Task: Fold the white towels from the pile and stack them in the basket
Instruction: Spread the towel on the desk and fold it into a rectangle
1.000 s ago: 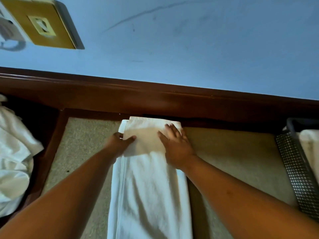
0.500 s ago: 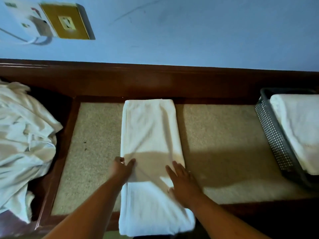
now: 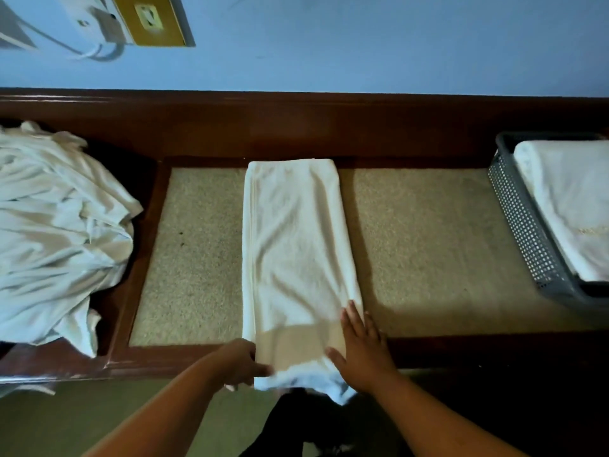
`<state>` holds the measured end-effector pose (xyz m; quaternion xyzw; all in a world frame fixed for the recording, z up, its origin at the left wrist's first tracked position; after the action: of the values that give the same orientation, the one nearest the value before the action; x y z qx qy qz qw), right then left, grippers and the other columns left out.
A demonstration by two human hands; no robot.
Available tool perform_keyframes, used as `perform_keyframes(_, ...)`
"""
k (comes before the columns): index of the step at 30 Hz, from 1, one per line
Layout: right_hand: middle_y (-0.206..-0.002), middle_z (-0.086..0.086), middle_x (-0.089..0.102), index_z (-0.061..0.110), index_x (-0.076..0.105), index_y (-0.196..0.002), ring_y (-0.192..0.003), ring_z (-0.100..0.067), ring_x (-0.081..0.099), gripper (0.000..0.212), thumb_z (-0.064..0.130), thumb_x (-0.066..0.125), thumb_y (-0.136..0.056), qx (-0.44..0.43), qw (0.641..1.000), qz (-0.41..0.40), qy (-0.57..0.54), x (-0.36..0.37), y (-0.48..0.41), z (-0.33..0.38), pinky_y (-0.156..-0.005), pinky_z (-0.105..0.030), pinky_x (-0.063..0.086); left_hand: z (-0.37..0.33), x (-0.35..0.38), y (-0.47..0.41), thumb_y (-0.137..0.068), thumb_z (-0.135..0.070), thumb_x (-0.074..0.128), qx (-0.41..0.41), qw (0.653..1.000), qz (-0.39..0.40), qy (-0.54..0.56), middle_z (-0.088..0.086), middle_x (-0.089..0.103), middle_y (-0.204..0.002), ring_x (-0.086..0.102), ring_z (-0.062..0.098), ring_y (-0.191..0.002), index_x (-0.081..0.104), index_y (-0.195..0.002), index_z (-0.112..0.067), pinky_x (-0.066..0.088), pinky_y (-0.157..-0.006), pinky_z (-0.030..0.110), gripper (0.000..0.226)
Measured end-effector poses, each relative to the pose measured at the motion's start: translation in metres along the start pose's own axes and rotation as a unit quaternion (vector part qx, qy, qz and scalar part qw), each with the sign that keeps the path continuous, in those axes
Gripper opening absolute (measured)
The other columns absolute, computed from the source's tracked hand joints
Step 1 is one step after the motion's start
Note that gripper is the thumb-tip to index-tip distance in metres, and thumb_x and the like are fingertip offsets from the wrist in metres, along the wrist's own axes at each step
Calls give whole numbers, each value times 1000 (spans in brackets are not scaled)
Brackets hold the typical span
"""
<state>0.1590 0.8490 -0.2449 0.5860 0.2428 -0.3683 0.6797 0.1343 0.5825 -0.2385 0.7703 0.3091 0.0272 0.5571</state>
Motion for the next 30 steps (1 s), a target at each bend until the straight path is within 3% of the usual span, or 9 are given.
perform_keyframes(2, -159, 8, -36, 26, -10, -159, -153, -29, -14, 92, 70, 31, -89, -11, 1000, 2, 6, 3, 4, -5, -122, -52, 8, 13, 24, 6, -91, -33, 71, 15, 999, -25, -13, -7, 63, -57, 62, 7, -53, 67, -79, -23, 46, -50, 19, 16)
perform_keyframes(5, -159, 9, -36, 24, -9, -159, -153, -30, -10, 91, 55, 47, -94, -29, 999, -15, 25, 9, 13, -11, -121, -52, 9, 44, 61, 8, -94, -35, 68, -18, 984, -166, 59, -3, 66, -69, 68, 21, -71, 68, -81, -18, 48, -63, 29, 21)
perform_keyframes(10, -163, -2, -28, 16, -9, -159, -153, -32, -1, 92, 42, 53, -96, -25, 994, -92, 56, 36, 39, -17, -120, -53, 16, 41, 97, 18, -98, -26, 62, -78, 914, -318, 242, 10, 71, -113, 65, 30, -100, 67, -117, -11, 48, -79, 35, 25)
perform_keyframes(13, -159, -10, 21, 14, 32, -152, -136, -33, 41, 75, 34, 66, -88, 50, 959, -236, -150, 41, 55, -16, -104, -42, 45, 22, 109, 18, -89, -15, 73, -94, 833, -330, 434, 12, 59, -109, 58, 24, -88, 48, -116, -8, 47, -77, 37, 38)
perform_keyframes(16, -134, -12, 44, 9, 54, -126, -112, -34, 55, 61, 32, 81, -77, 202, 854, -271, -397, 50, 47, -26, -83, -33, 46, 22, 113, 5, -80, -7, 83, -64, 778, -329, 532, 8, 49, -114, 54, 24, -100, 31, -133, -8, 44, -86, 37, 74)
perform_keyframes(20, -123, -10, 53, 8, 47, -125, -106, -28, 58, 77, 33, 90, -67, 294, 724, -198, -592, 77, 22, -33, -86, -36, 48, 51, 132, -13, -76, -33, 88, -62, 856, -287, 426, 4, 66, -107, 65, 22, -96, 54, -124, -9, 55, -83, 40, 63)
perform_keyframes(24, -110, -8, 67, 4, 58, -112, -95, -25, 69, 76, 33, 93, -51, 274, 666, -169, -673, 95, 21, -33, -87, -41, 58, 81, 165, 1, -76, -47, 85, -59, 902, -228, 362, 7, 75, -93, 71, 22, -85, 71, -99, -11, 55, -72, 35, 45)
perform_keyframes(27, -105, -7, 75, 10, 72, -107, -93, -23, 73, 58, 27, 94, -56, 230, 694, -36, -681, 106, 30, -34, -83, -39, 60, 81, 183, 24, -80, -30, 84, -28, 888, -163, 429, 3, 76, -99, 70, 17, -88, 69, -107, -14, 52, -71, 29, 35)
perform_keyframes(30, -101, -2, 73, 12, 66, -113, -85, -15, 70, 48, 23, 88, -72, 191, 734, 91, -645, 104, 47, -38, -64, -27, 55, 81, 193, 44, -77, -25, 85, -6, 879, -117, 462, 4, 78, -97, 71, 19, -83, 66, -114, -10, 52, -73, 30, 44)
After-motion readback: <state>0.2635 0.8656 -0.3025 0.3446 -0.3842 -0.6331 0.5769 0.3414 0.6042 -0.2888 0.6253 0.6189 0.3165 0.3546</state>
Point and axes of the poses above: each hand's wrist, its own y-axis away from the middle knuckle, its own x-axis out of the palm, z = x × y, the point moved 3 cm from there along -y, towards the middle knuckle
